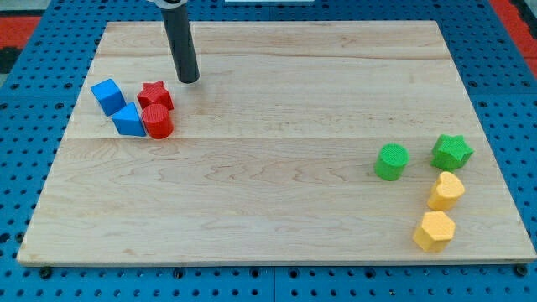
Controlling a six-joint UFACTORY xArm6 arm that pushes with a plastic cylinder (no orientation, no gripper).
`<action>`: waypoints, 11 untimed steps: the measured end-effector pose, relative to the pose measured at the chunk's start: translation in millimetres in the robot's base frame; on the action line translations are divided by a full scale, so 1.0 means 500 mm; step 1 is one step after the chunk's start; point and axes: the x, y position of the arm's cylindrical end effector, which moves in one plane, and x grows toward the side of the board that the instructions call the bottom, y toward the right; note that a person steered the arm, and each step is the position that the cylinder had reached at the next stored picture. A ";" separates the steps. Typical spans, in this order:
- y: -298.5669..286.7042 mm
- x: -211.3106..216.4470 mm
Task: Move the arm to the center of the board
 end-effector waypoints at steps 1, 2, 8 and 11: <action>0.000 0.000; 0.000 -0.004; 0.138 0.337; 0.472 0.164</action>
